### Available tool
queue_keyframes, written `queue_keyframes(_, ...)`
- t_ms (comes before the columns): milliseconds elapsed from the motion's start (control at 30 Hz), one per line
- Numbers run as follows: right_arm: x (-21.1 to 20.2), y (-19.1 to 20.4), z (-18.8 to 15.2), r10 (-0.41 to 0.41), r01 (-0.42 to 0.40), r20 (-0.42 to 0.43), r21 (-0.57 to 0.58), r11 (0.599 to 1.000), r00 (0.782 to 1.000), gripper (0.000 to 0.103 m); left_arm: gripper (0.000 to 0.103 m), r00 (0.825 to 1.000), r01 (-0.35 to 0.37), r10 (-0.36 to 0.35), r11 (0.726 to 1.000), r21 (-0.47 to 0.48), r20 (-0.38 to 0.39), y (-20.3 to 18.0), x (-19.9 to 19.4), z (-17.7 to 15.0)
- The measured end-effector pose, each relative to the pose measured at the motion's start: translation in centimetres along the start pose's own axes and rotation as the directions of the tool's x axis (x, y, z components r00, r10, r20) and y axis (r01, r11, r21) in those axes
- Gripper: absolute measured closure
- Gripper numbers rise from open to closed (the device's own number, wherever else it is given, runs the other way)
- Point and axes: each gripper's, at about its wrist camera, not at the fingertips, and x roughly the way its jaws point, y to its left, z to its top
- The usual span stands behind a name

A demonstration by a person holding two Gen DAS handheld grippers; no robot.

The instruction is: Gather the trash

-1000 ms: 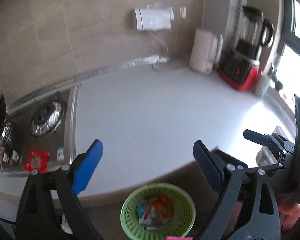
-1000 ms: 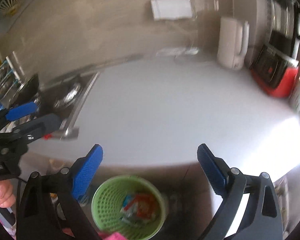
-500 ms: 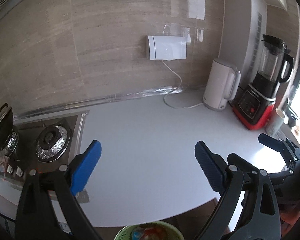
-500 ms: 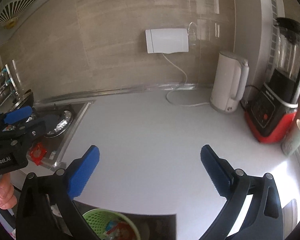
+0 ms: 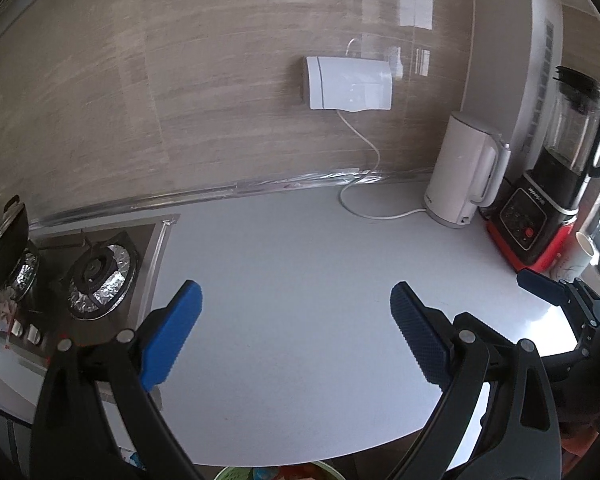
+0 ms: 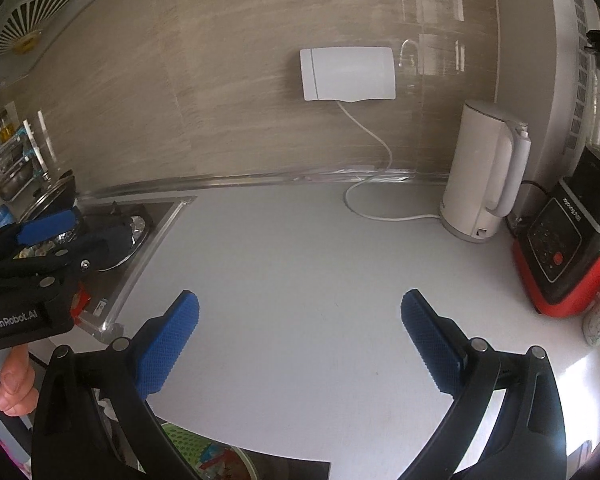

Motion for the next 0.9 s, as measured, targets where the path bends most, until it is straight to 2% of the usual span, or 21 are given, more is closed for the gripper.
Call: queue_keyframes(900,-0.8,0.3,-0.4,0.005,-0.005,0.013,-0.012,1.000,1.000,0.003,0.009,1.000,-0.014,0.014,1.000,-0.018,0.001,0.4,-1.0,-0.4)
